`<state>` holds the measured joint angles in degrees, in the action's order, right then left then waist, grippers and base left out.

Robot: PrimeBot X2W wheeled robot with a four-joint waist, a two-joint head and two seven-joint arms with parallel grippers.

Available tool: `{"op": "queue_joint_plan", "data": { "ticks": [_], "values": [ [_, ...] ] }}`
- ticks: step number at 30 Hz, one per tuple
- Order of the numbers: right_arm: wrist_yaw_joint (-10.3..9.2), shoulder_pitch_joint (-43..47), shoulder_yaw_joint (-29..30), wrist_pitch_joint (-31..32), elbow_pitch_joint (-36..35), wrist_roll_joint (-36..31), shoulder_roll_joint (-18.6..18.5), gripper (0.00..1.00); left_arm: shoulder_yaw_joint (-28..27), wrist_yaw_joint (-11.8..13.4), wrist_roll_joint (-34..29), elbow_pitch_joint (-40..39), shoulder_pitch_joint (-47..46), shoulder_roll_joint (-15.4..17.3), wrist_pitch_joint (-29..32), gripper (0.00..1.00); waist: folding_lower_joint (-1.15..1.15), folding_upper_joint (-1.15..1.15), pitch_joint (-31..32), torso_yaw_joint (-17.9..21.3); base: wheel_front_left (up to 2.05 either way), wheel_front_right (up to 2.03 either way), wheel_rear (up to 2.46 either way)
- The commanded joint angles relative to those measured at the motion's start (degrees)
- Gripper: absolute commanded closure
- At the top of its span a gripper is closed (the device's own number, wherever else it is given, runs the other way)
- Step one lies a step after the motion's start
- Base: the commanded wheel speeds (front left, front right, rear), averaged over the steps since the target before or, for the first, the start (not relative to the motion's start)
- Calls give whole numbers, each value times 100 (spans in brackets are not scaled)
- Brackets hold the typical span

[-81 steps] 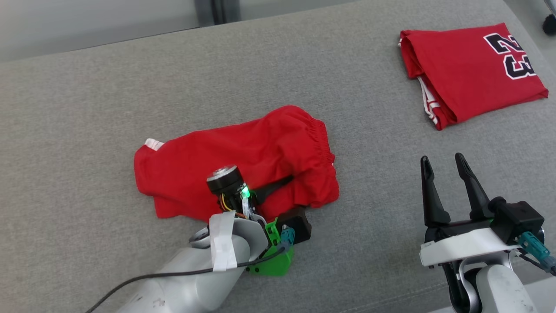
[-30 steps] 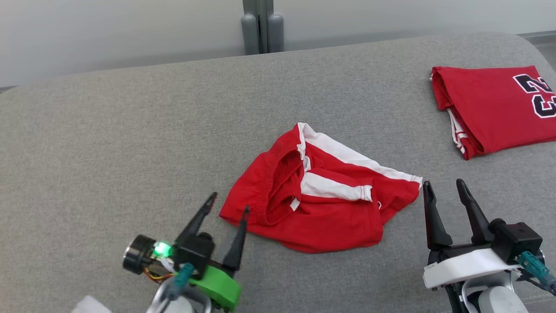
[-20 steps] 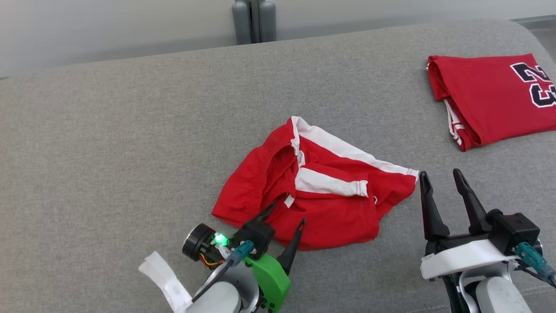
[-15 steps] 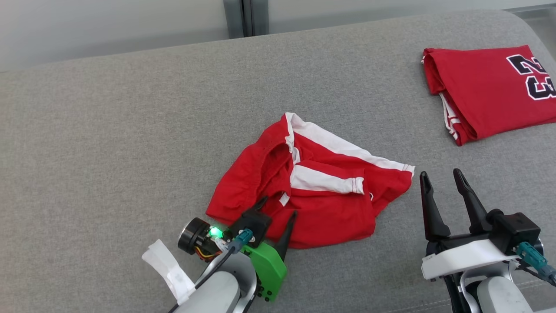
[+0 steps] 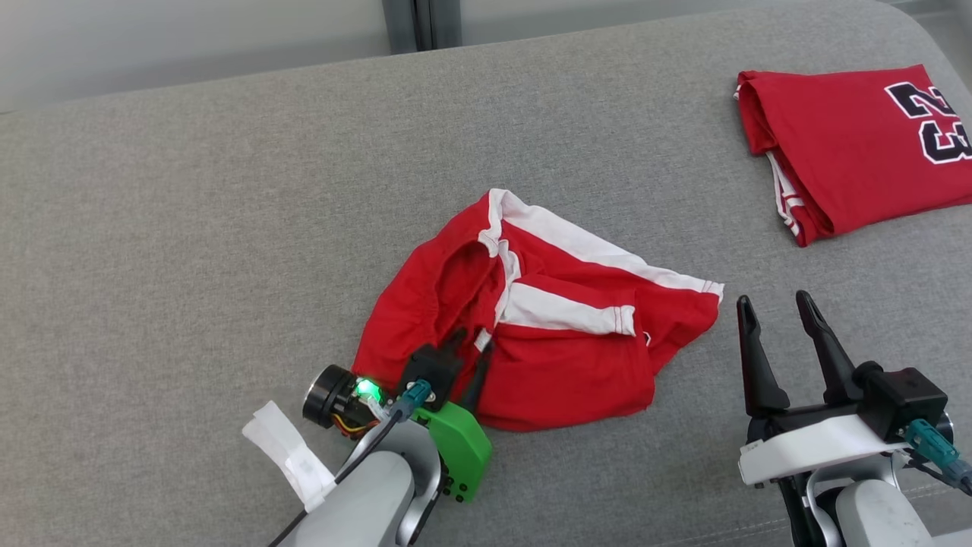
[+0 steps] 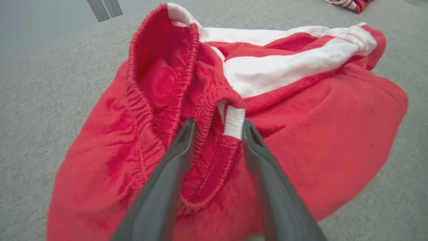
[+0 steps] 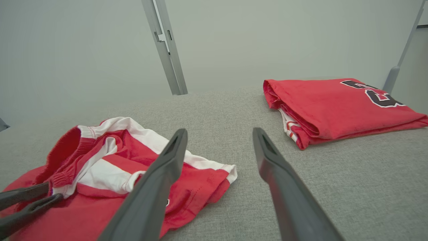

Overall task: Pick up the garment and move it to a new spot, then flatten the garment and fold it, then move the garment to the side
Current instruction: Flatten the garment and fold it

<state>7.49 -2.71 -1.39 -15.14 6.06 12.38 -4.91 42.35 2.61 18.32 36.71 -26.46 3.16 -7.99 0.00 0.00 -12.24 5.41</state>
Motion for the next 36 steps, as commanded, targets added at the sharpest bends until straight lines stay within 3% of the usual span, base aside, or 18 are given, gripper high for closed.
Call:
{"op": "queue_joint_plan", "data": {
  "ticks": [1, 6, 15, 20, 21, 23, 24, 29, 36],
  "values": [
    [0, -69, -24, 5, -2, -40, -27, 0, 1, -1, 83, 53, -88, 7, -30, 100, 0, 0, 3, -14, 0, 0, 0],
    [0, -124, -354, 5, 185, 187, -78, 0, -58, -36, 227, 132, -158, 0, -154, 100, 0, 0, -3, -110, 0, 0, 0],
    [0, -609, -1552, 5, 1334, 801, -470, 0, -184, -57, 402, -55, -165, 108, -370, 100, 0, 0, 39, -504, 0, 0, 0],
    [0, -856, -1891, 5, 1720, 1016, -621, 0, -182, -33, 455, -163, -127, 120, -400, 100, 0, 0, 52, -680, 0, 0, 0],
    [0, -923, -1950, 5, 1770, 1047, -658, 21, -181, -31, 447, -191, -121, 127, -407, 100, 0, 0, 47, -704, 0, 0, 0],
    [0, -1025, -2059, 5, 1889, 1078, -726, 84, -184, -22, 463, -245, -115, 145, -423, 100, 0, 0, 45, -748, 0, 0, 0],
    [0, -1059, -2151, 5, 1996, 1106, -765, 100, -196, -18, 477, -275, -113, 167, -432, 100, 0, 0, 49, -767, 0, 0, 0],
    [0, -1355, -2092, 5, 1958, 1193, -1006, 100, -349, -100, 624, -444, -202, 301, -443, 100, 0, 0, 37, -823, 0, 0, 0],
    [0, -1976, -1443, 5, 1132, 1316, -1568, 100, -1031, -683, 1471, -1079, -1057, 740, 214, 100, 0, 0, -270, -818, 0, 0, 0]
  ]
}}
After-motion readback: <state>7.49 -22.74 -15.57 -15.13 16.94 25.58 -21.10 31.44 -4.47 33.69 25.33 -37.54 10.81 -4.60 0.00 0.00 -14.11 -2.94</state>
